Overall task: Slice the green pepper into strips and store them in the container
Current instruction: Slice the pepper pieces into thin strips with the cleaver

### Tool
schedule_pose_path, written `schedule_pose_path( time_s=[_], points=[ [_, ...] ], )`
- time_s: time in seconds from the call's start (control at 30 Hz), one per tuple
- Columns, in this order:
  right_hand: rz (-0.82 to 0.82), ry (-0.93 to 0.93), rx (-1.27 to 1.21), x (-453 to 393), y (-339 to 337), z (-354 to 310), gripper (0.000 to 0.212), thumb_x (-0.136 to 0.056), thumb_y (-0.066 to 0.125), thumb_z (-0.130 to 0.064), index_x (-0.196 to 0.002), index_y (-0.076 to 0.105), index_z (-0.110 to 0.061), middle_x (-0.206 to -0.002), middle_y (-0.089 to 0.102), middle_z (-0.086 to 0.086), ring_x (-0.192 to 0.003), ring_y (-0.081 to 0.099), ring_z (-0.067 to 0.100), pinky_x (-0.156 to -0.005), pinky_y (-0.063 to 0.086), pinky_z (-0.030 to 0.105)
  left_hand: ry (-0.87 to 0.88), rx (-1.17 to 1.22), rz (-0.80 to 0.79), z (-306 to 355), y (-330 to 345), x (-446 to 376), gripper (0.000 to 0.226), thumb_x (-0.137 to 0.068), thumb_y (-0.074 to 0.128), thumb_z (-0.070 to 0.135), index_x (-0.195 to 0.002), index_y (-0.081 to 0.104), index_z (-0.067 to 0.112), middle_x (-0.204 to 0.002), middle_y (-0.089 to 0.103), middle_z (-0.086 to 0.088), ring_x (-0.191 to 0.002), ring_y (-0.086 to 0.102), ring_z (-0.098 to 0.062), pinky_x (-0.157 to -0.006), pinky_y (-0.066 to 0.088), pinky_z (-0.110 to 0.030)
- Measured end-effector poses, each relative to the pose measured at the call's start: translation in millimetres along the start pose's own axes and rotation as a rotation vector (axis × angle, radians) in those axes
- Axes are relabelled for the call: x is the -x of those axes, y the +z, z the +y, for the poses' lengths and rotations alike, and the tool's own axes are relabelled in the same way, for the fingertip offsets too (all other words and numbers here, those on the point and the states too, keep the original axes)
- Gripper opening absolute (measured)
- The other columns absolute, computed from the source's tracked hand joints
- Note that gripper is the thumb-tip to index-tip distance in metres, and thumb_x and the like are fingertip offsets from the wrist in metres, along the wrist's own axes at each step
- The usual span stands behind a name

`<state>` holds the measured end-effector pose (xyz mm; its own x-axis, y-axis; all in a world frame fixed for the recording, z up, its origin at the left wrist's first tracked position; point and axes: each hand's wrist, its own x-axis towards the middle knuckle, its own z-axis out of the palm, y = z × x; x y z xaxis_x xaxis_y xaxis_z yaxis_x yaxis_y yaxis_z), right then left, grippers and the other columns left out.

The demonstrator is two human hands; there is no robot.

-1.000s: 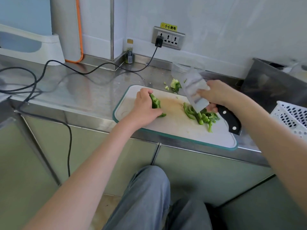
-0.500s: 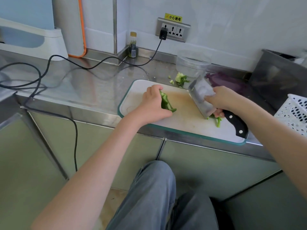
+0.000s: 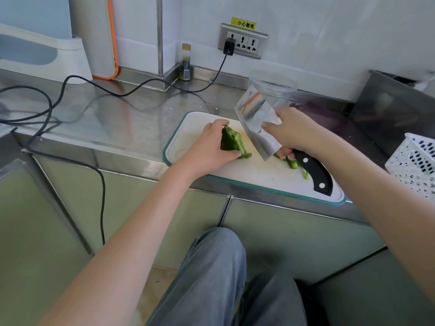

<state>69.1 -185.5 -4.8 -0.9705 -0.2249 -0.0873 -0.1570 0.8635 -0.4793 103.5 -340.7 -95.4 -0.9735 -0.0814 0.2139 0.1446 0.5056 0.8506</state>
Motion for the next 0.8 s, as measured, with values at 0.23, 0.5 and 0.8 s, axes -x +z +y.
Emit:
schedule_pose_path(
  time_s=[0.23,0.5,0.8],
  points=[
    [-0.012,-0.037,0.009,6.9,9.1,-6.0,0.037,-0.101,0.037,-0.019,-0.13,0.037,0.004,-0.056,0.05,0.02,-0.021,0.042,0.016,-0.029,0.036,0.017,-0.011,0.079,0.01,-9.8,2.1,-7.6,0.072,-0.074,0.078,0.025,-0.133,0.037,0.017,-0.132,0.044,-0.005,-0.117,0.052,-0.02,-0.104,0.042,-0.041],
    [-0.027,-0.06,0.101,3.0,5.6,-4.0,0.036,-0.099,0.041,-0.024,-0.118,0.049,0.005,-0.05,0.052,0.009,-0.019,0.042,0.007,-0.028,0.035,0.011,0.011,0.03,0.021,-12.0,3.4,-9.3,0.071,-0.075,0.078,0.026,-0.133,0.038,0.017,-0.131,0.043,-0.007,-0.114,0.053,-0.019,-0.103,0.043,-0.039],
    [-0.076,-0.059,0.173,-6.3,6.9,-9.0,0.035,-0.1,0.04,-0.022,-0.119,0.05,0.006,-0.056,0.054,0.01,-0.021,0.045,0.008,-0.028,0.036,0.011,0.031,0.027,0.017,-12.1,2.3,-11.2,0.064,-0.076,0.077,0.024,-0.13,0.041,0.02,-0.129,0.044,-0.006,-0.111,0.054,-0.018,-0.102,0.044,-0.037]
  ],
)
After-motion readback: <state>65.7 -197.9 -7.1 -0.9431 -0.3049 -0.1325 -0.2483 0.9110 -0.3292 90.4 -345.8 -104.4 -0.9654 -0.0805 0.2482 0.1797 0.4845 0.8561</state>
